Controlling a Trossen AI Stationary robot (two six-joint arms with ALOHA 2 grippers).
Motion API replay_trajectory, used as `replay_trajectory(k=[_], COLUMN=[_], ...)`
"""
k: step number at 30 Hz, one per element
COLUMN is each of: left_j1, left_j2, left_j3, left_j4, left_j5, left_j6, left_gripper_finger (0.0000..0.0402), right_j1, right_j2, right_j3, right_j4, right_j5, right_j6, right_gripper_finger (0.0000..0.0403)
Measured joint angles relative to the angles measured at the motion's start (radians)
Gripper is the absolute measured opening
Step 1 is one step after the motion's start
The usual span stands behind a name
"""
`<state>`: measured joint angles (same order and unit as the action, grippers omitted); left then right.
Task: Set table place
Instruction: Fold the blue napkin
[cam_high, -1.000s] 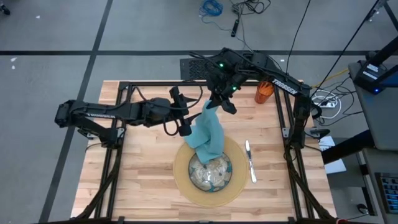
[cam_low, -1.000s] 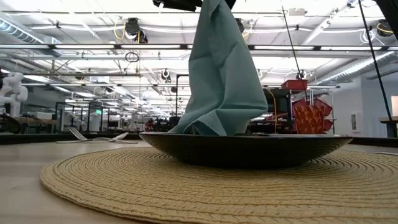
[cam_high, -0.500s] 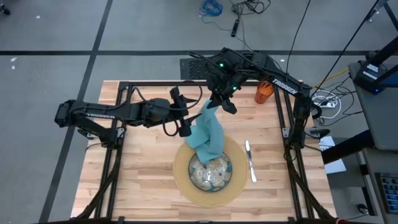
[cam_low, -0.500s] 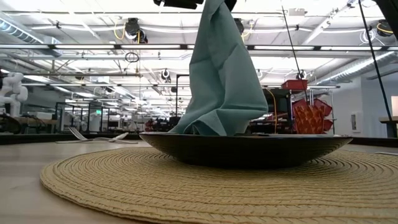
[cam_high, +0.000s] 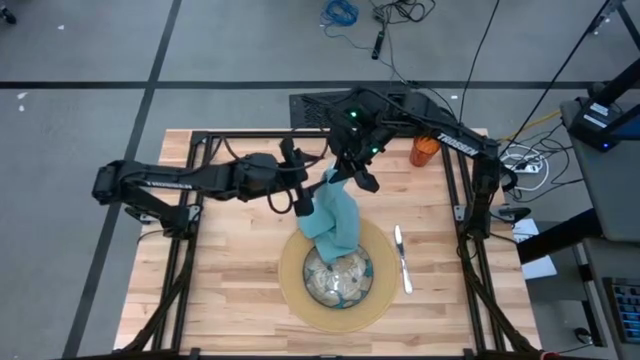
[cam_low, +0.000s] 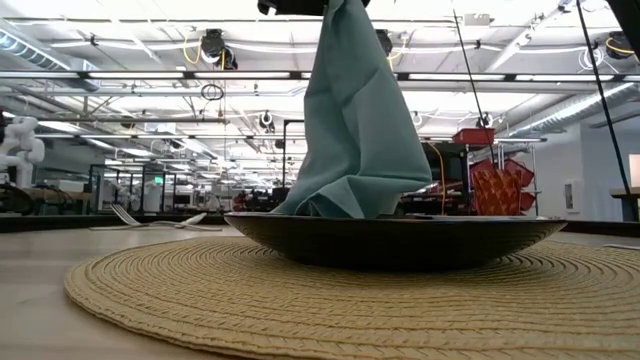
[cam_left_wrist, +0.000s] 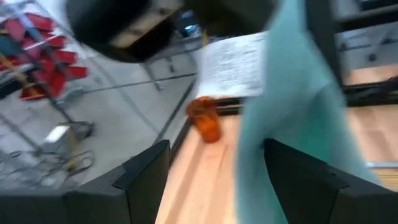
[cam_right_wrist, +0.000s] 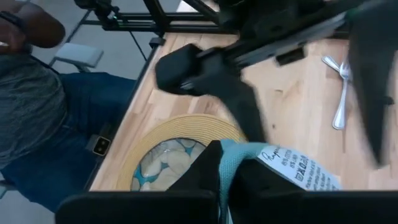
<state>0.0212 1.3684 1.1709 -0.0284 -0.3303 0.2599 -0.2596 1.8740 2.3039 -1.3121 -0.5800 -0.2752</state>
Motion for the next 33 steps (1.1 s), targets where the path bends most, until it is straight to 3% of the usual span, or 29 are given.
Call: replay_trajectory(k=[10,14,19,26,33], left_j1=[-0.003,-0.003,0.005,0.043,0.058], left_j2=[0.020,0.020,0.061,0.103,0.072], left_j3=[0.000,0.000,0.000,0.000,0.000], left_j4=[0.080,0.125,0.142,0.110,0.007], left_j5=[0.096,0.058,-0.063,-0.105,-0.209], left_j6=[-0.053,-0.071,-0.044,-0.041,-0.003], left_gripper_finger=[0.0244,0.0244,0.0228,0.0195,0.0175], right_j1=[0.000,0.000,0.030,0.075,0.108], right_j2=[0.000,0.000,0.000,0.000,-0.005], right_j3=[0.000,0.000,0.000,0.000,0.000], right_j4=[-0.002,0.009,0.045,0.033,-0.090], right_j5=[0.074,0.107,0.118,0.113,0.279], right_j6=[-0.002,-0.002,0.001,0.001,-0.006], right_gripper_finger=[0.0000,0.0000,0.0000,0.0000,0.0000])
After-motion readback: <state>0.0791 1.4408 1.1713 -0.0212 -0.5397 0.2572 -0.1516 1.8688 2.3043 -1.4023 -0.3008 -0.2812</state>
